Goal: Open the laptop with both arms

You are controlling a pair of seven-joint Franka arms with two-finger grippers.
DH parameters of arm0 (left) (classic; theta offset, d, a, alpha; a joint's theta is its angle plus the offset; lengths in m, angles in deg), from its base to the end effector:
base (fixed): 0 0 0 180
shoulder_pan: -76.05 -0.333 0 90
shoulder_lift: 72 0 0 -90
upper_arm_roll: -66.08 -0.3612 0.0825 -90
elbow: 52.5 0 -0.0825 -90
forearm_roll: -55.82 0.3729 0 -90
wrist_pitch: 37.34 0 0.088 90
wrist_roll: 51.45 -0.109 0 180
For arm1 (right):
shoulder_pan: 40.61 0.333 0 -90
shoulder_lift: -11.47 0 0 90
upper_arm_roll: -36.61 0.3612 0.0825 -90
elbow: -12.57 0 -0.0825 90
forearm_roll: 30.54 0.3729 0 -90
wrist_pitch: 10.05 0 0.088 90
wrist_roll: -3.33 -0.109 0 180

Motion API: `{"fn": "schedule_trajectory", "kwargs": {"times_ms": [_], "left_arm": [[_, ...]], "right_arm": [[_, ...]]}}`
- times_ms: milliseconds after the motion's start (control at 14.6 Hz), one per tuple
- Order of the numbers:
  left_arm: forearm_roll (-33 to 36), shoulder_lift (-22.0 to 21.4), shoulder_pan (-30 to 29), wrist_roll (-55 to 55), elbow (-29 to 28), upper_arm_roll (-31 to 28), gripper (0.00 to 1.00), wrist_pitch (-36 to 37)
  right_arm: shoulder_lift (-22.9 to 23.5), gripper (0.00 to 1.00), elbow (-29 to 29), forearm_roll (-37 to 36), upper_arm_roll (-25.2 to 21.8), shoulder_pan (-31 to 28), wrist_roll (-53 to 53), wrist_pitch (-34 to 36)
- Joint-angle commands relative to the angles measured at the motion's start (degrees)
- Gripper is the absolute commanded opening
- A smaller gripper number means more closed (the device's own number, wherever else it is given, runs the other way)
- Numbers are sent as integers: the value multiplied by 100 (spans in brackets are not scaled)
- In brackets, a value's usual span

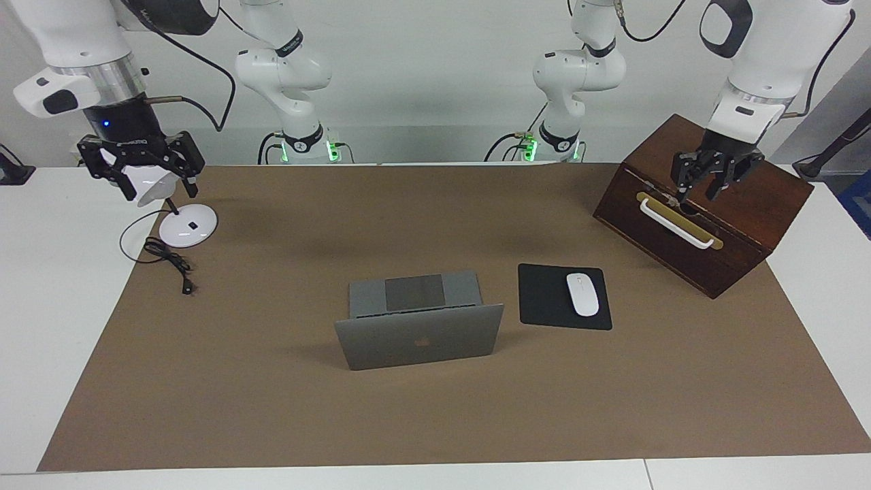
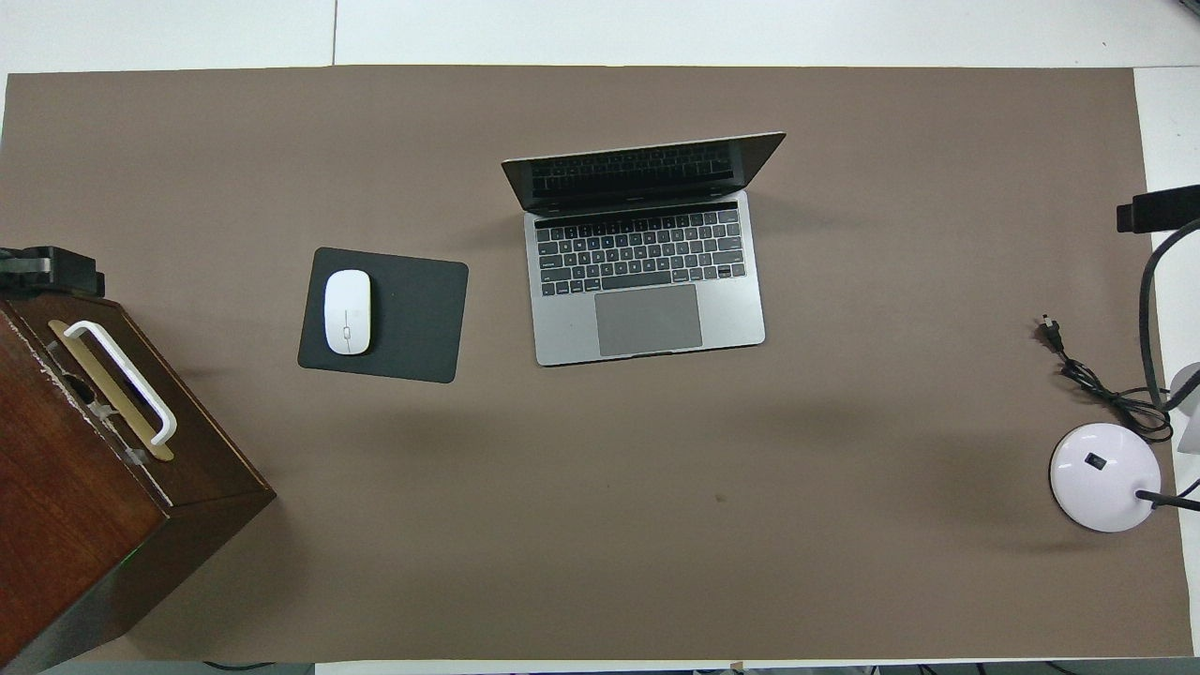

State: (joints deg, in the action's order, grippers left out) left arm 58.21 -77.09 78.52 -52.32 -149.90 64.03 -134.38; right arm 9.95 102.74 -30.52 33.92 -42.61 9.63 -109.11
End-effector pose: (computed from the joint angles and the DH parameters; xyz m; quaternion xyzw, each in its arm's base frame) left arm 0.5228 0.0012 0.6662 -0.9989 0.0130 -0.0412 0.0194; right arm 0.5481 -0.0454 0.6962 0.9958 0.0139 0.0904 0.0079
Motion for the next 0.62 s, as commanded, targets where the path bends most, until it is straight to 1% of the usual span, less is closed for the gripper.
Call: {"fn": "schedule_trajectory", "kwargs": {"times_ms": [0,68,137,547], "left_arm": [[-98,-159,-333,-211,19,300,100,588],[-98,-159,-526,-316,19,493,100,738],[-98,-167,-581,-387,10,530,100,783],[-115,-220,-537,-203,-51,504,100,986]], "right_arm": [[-155,99,124,-117,102,-108,-261,150],[-181,99,124,-99,102,-125,-270,167],[-199,99,132,-90,102,-125,-279,168],[-199,98,132,-90,102,-134,-279,141]]}}
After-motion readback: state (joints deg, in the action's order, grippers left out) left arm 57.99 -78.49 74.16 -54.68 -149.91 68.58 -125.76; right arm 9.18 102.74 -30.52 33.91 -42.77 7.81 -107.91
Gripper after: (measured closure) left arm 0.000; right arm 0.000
